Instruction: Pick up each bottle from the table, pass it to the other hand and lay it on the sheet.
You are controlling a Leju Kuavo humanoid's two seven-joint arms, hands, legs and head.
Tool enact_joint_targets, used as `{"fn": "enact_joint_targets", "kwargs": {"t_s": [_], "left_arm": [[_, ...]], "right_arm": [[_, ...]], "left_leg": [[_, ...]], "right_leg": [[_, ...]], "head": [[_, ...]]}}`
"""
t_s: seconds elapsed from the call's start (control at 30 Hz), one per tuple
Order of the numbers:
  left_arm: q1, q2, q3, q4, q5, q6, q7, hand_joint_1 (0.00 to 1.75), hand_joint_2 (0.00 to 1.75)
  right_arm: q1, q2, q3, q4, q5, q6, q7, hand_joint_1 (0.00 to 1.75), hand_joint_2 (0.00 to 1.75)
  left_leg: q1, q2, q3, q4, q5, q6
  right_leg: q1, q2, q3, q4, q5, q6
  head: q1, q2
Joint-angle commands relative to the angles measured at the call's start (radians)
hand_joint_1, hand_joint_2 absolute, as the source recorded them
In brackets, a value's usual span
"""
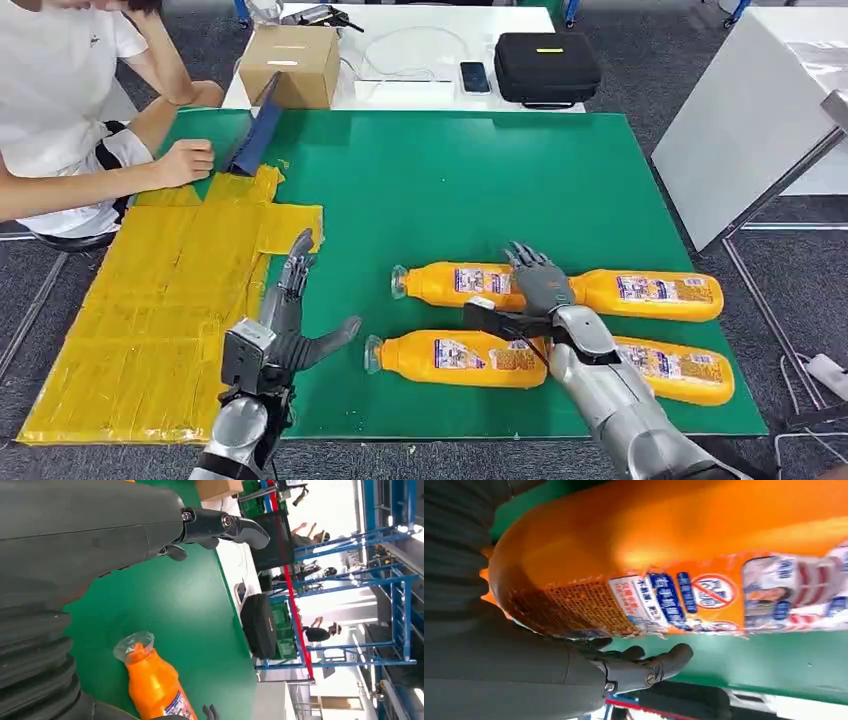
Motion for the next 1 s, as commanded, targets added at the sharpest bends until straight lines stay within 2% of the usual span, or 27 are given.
{"fn": "enact_joint_targets", "kwargs": {"t_s": [0.03, 1.0], "left_arm": [[-0.047, 0.017, -0.012, 0.085, 0.005, -0.003, -0.002, 0.0, 1.75], [-0.047, 0.017, -0.012, 0.085, 0.005, -0.003, -0.002, 0.0, 1.75]], "right_arm": [[-0.052, 0.002, -0.016, 0.122, -0.003, 0.014, -0.005, 0.0, 1.75], [-0.052, 0.002, -0.016, 0.122, -0.003, 0.014, -0.005, 0.0, 1.75]], "left_leg": [[0.0, -0.003, 0.006, 0.0, -0.002, -0.003], [0.0, -0.002, 0.005, 0.0, -0.002, -0.002]], "right_leg": [[0.0, 0.0, 0.006, 0.0, -0.003, -0.001], [0.0, 0.0, 0.005, 0.0, -0.002, -0.001]], "head": [[0.0, 0.0], [0.0, 0.0]]}}
